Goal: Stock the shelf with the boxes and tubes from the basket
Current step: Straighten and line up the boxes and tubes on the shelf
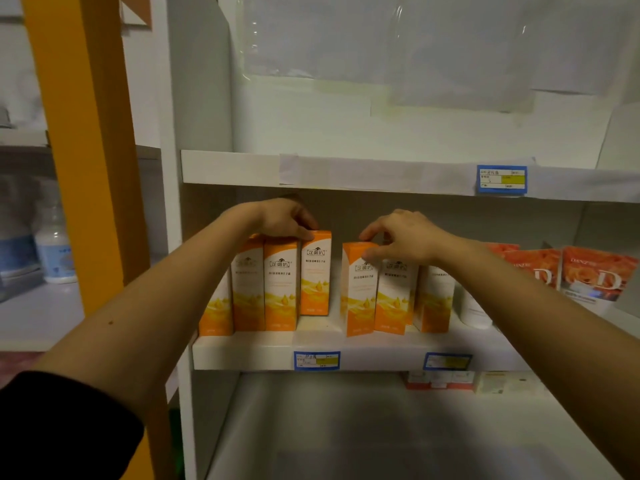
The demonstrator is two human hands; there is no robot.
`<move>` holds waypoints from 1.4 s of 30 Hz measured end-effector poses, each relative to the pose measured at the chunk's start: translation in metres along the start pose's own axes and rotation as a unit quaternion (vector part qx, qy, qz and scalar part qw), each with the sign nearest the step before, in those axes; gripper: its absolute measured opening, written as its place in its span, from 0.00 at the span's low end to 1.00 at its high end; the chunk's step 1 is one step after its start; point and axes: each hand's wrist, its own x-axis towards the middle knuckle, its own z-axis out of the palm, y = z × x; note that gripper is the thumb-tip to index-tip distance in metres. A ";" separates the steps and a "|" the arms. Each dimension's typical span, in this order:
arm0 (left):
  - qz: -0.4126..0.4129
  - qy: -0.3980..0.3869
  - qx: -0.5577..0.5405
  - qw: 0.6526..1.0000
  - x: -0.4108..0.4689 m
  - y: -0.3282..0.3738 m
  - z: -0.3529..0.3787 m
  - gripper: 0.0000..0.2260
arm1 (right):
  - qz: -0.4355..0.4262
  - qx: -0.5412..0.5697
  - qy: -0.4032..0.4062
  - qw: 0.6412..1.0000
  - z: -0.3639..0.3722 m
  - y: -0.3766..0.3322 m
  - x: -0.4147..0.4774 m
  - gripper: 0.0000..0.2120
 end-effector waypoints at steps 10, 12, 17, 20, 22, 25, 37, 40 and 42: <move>-0.003 -0.020 0.015 1.000 0.004 0.000 0.004 0.16 | -0.021 -0.020 -0.036 0.999 0.002 -0.011 0.007 0.17; -0.004 -0.009 0.018 1.000 0.002 0.000 0.002 0.16 | -0.023 -0.020 -0.035 0.999 0.002 -0.016 0.009 0.18; 0.012 0.052 0.010 0.999 -0.004 0.000 -0.004 0.17 | -0.029 0.026 0.000 0.999 0.003 -0.034 0.017 0.17; 0.025 0.066 0.005 0.997 -0.007 0.002 -0.007 0.17 | -0.025 0.050 0.002 0.998 0.006 -0.044 0.023 0.17; 0.030 0.069 0.009 0.997 -0.009 0.002 -0.008 0.18 | -0.023 0.059 0.001 0.998 0.010 -0.051 0.027 0.17; 0.036 0.069 0.009 0.997 -0.008 -0.001 -0.007 0.18 | -0.018 0.064 0.013 0.998 0.016 -0.058 0.031 0.16; 0.054 0.061 0.001 0.997 -0.004 0.002 -0.003 0.18 | -0.007 0.078 0.083 0.993 0.010 -0.050 0.019 0.14; 0.068 0.065 0.004 0.996 -0.001 0.011 0.001 0.18 | 0.023 0.071 0.094 0.993 -0.002 -0.030 0.007 0.13; 0.081 0.064 0.002 0.995 0.004 0.020 0.005 0.18 | 0.053 0.063 0.089 0.993 -0.007 -0.015 -0.003 0.14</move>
